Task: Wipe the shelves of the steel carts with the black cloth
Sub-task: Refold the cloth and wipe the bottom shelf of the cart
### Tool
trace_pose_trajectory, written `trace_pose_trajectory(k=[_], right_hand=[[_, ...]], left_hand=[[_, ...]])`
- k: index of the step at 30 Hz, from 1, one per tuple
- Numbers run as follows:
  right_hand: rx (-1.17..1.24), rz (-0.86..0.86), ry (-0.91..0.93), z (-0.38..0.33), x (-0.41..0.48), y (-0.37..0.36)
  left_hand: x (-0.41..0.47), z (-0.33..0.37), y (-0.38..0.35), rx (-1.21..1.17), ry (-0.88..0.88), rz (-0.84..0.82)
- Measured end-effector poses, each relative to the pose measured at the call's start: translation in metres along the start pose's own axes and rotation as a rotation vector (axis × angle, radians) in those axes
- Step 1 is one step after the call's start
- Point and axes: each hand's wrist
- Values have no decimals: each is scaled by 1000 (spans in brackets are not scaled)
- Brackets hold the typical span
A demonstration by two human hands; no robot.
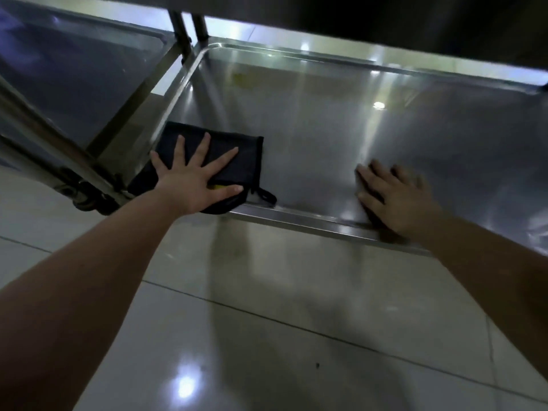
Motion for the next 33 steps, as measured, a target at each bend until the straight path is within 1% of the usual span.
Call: trace_pose_trajectory(k=[3,5,8,10,12,14,16,17,19,20,21,22,23,25,27,28,29,31,33], right_hand=[[66,-43,-155,79,-62,-6],[93,-55,-218,114,-88,-13],[76,-12,-280,123,-100,-29],[125,41,-325,118,-98,-34],[214,107,-323,118,-96,-33],[420,211,-319,123,-100,-29],[680,341,-323,130,-104,-25],[838,413,-357,133,-105,-25],[1185,570,-483,136,-109,-19],[1343,613,-541,137,-110,-14],[1466,628,-559,138,-112,-10],[1518,624,-553,138,-112,-7],[1508,625,-530,139,-111,-5],[1340,631,-459,139,-106,-4],[1076,650,-395,137,-101,-3],[897,644,-357,137,-98,-4],[705,606,-322,135,-94,-4],[414,443,-229,118,-82,1],[300,275,-138,92,-69,3]], left_hand=[[-8,16,2,-13,37,-29],[-17,43,2,1,31,-48],[-33,99,-4,22,-1,-34],[-44,145,-8,38,-34,-25],[-57,196,-12,45,-84,-28],[-72,249,-16,35,-123,-33],[-90,300,-20,14,-153,-36],[-98,322,-22,3,-167,-38],[-113,361,-24,-19,-187,-48],[-119,377,-23,-27,-194,-54],[-123,389,-23,-32,-195,-62],[-126,398,-23,-35,-194,-74],[-128,403,-23,-41,-195,-86],[-128,402,-20,-84,-211,-116],[-124,385,-12,-172,-237,-102],[-119,371,-7,-196,-244,-45],[-112,355,-2,-190,-248,43],[-94,319,3,-131,-225,186],[-78,288,2,-69,-165,200]])
Point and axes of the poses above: each hand's wrist, its own x-axis towards the middle knuckle, its own y-axis out of the back of the hand, z = x × y, and after that the axes turned 13 degrees about y, right-handed
